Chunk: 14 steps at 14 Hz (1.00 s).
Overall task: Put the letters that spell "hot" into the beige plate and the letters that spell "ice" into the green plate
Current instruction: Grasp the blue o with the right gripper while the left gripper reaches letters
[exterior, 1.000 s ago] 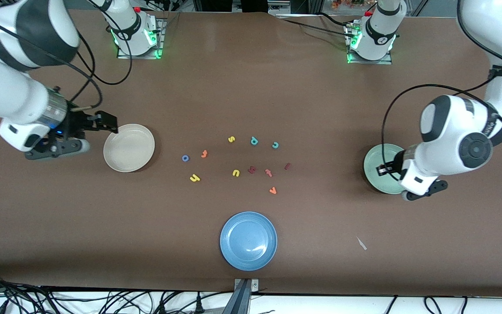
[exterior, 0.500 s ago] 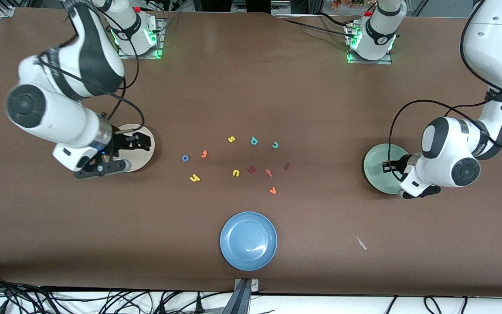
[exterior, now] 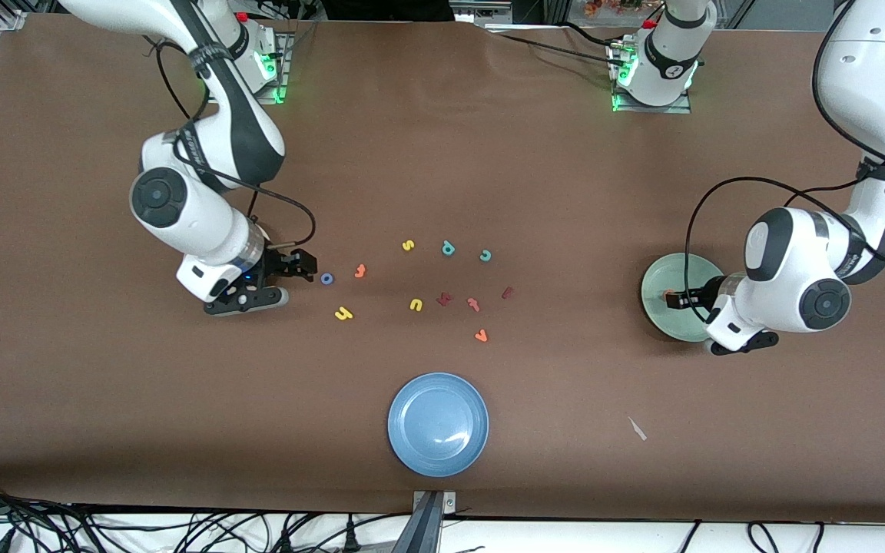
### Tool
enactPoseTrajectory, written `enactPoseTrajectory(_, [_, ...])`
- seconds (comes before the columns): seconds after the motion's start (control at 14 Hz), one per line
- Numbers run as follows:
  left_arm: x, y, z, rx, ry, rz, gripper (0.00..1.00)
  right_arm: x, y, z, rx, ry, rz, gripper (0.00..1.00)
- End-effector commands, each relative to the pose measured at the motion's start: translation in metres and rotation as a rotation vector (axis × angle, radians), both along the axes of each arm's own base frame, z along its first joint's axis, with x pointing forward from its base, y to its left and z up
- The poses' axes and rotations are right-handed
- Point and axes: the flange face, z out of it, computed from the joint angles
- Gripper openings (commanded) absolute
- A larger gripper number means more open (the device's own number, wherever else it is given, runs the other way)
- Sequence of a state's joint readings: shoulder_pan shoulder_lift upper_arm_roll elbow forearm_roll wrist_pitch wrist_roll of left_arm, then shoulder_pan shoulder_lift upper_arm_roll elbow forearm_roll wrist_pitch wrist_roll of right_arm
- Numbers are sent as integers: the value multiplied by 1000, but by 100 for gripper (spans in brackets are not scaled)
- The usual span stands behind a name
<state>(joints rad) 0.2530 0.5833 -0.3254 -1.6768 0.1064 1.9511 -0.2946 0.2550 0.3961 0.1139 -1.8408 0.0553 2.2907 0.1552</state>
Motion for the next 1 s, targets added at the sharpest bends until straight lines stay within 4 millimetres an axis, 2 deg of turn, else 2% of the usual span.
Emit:
enactPoseTrajectory(0.0, [6,-44,49,14,-64,30,100,-16,2,-37,-12,-33,17,100])
enactPoseTrajectory(0.29, [3,-112,80,6,-90,195,100,-21,4,-77,-24,-54,39,99])
enactPoseTrajectory(0.57, [-19,-187,96,-3,-73,315,96,-34,38,-104,-23,-73,34,99])
enactPoseTrajectory(0.79, [-42,-257,91,-18,-93,362,94,-38,41,-116,-81,-84,31,99])
enactPoseTrajectory(0.93, [-55,-286,71,-26,-93,408,92,-44,41,-125,-102,-78,39,98])
